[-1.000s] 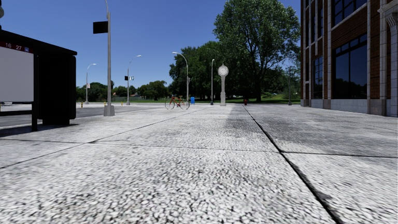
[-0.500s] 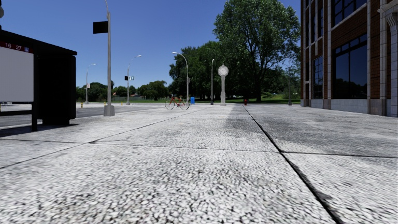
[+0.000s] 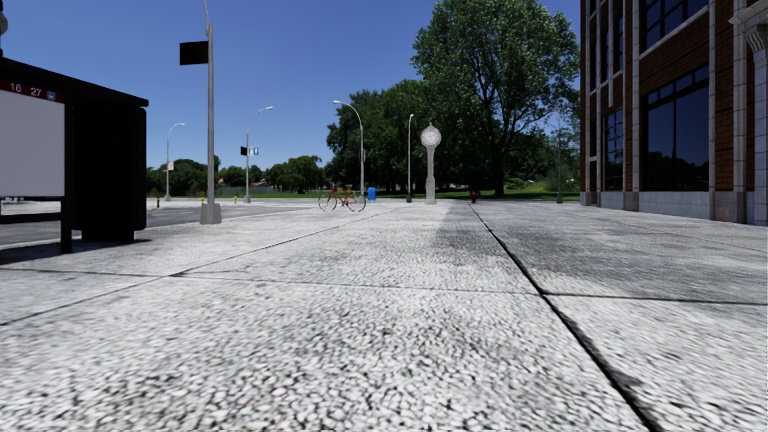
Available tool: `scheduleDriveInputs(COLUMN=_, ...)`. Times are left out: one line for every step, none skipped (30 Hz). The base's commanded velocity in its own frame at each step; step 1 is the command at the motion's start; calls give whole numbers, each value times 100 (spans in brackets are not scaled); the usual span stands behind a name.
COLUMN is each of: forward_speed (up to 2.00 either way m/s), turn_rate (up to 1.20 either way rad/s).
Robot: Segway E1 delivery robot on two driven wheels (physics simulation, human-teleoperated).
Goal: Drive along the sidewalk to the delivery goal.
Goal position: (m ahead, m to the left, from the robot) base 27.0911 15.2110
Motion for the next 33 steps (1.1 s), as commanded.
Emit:
scheduleDriveInputs(forward_speed=200, turn_rate=0)
scheduleDriveInputs(forward_speed=200, turn_rate=0)
scheduleDriveInputs(forward_speed=200, turn_rate=0)
scheduleDriveInputs(forward_speed=200, turn_rate=0)
scheduleDriveInputs(forward_speed=200, turn_rate=0)
scheduleDriveInputs(forward_speed=200, turn_rate=0)
scheduleDriveInputs(forward_speed=200, turn_rate=0)
scheduleDriveInputs(forward_speed=200, turn_rate=0)
scheduleDriveInputs(forward_speed=200, turn_rate=0)
scheduleDriveInputs(forward_speed=200, turn_rate=0)
scheduleDriveInputs(forward_speed=200, turn_rate=0)
scheduleDriveInputs(forward_speed=200, turn_rate=0)
scheduleDriveInputs(forward_speed=200, turn_rate=0)
scheduleDriveInputs(forward_speed=200, turn_rate=0)
scheduleDriveInputs(forward_speed=200, turn_rate=0)
scheduleDriveInputs(forward_speed=200, turn_rate=0)
scheduleDriveInputs(forward_speed=200, turn_rate=0)
scheduleDriveInputs(forward_speed=200, turn_rate=0)
scheduleDriveInputs(forward_speed=200, turn_rate=0)
scheduleDriveInputs(forward_speed=200, turn_rate=0)
scheduleDriveInputs(forward_speed=200, turn_rate=0)
scheduleDriveInputs(forward_speed=200, turn_rate=0)
scheduleDriveInputs(forward_speed=200, turn_rate=0)
scheduleDriveInputs(forward_speed=200, turn_rate=-62)
scheduleDriveInputs(forward_speed=200, turn_rate=-82)
scheduleDriveInputs(forward_speed=200, turn_rate=-120)
scheduleDriveInputs(forward_speed=200, turn_rate=-120)
scheduleDriveInputs(forward_speed=200, turn_rate=-120)
scheduleDriveInputs(forward_speed=200, turn_rate=-120)
scheduleDriveInputs(forward_speed=200, turn_rate=-112)
scheduleDriveInputs(forward_speed=200, turn_rate=0)
scheduleDriveInputs(forward_speed=200, turn_rate=0)
scheduleDriveInputs(forward_speed=200, turn_rate=0)
